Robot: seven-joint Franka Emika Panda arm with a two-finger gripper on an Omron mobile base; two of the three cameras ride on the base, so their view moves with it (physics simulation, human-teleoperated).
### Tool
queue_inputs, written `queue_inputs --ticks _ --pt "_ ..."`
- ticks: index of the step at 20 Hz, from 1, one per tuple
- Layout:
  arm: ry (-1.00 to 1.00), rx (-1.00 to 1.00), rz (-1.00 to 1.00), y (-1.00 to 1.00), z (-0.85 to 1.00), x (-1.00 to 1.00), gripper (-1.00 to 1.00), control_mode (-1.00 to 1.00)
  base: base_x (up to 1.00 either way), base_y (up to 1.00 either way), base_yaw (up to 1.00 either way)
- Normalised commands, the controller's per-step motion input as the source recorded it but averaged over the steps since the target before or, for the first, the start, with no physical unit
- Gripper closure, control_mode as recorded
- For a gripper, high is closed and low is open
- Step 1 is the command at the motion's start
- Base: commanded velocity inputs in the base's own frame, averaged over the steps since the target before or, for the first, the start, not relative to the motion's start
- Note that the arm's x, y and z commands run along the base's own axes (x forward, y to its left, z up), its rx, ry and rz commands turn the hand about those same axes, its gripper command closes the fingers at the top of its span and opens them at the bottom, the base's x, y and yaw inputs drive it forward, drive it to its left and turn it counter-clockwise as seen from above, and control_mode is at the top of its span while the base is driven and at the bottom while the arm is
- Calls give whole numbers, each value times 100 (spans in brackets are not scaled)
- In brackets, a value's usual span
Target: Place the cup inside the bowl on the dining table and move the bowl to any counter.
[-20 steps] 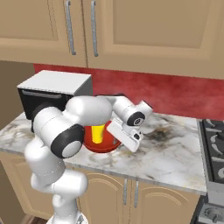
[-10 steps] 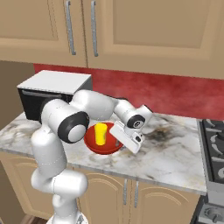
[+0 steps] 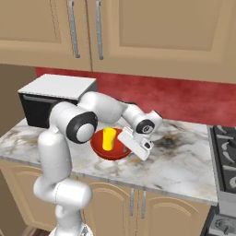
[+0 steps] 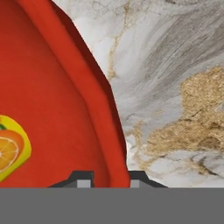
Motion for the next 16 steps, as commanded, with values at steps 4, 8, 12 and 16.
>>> queue_inputs --ticks 4,8,12,16 --pt "0 0 0 0 -26 3 100 -100 0 0 0" --pt "0 0 0 0 -26 0 100 -100 0 0 0" --pt "0 0 0 0 -12 0 100 -100 0 0 0" --pt "0 0 0 1 0 0 100 -100 0 0 0"
